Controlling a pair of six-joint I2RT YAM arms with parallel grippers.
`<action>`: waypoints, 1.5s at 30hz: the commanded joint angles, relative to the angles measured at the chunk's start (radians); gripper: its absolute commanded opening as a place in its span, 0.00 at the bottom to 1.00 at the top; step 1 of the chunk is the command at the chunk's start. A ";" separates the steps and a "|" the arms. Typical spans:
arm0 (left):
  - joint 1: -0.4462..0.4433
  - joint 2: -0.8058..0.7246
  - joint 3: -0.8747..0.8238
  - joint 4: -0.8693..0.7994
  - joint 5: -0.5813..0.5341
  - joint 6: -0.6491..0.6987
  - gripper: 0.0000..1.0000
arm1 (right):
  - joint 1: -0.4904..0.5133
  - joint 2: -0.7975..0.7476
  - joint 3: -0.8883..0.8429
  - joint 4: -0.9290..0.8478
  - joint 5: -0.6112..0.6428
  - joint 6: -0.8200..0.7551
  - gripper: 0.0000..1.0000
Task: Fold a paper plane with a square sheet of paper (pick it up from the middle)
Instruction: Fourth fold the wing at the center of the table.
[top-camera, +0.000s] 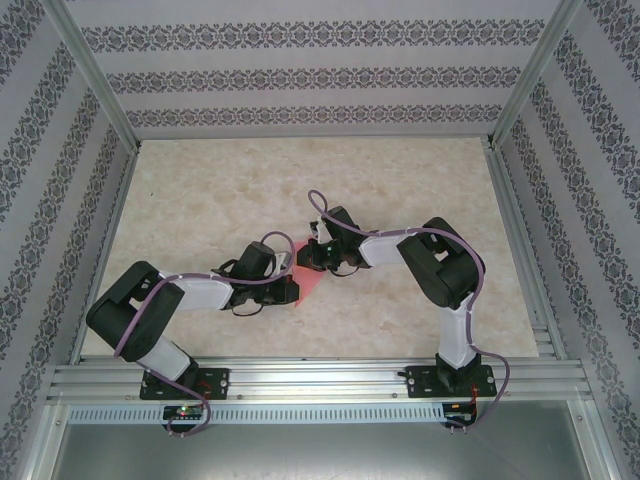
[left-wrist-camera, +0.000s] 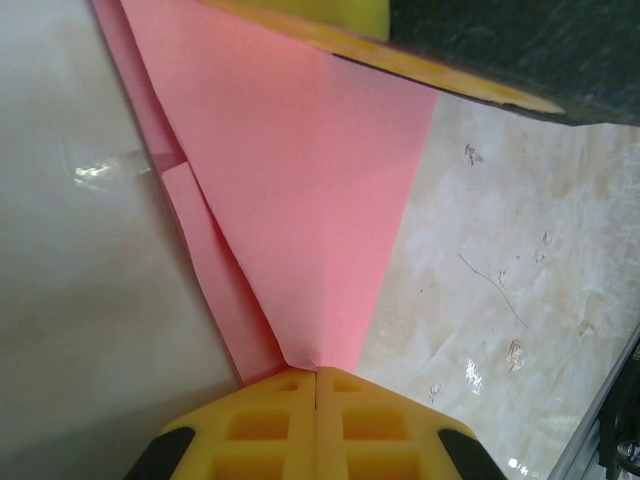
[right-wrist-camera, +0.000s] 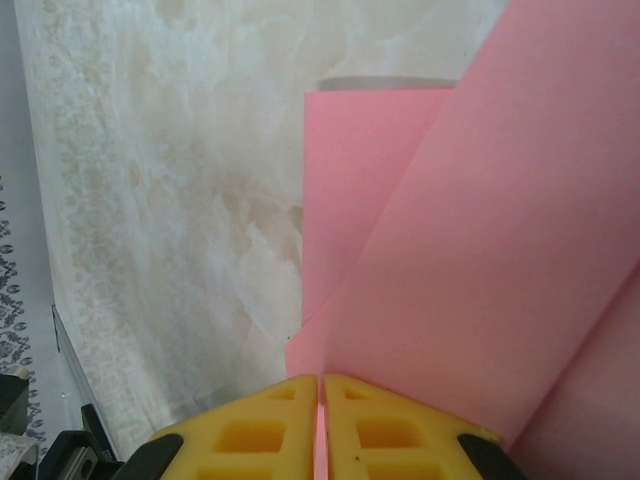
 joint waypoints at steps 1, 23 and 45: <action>-0.024 0.043 -0.030 -0.040 0.012 -0.011 0.01 | 0.010 0.032 -0.028 -0.074 0.049 -0.025 0.12; -0.027 -0.087 -0.122 -0.033 -0.098 -0.167 0.08 | 0.019 0.045 -0.002 -0.107 0.063 -0.030 0.12; -0.027 -0.158 -0.127 -0.155 -0.133 -0.128 0.10 | 0.024 0.059 0.017 -0.131 0.084 -0.028 0.12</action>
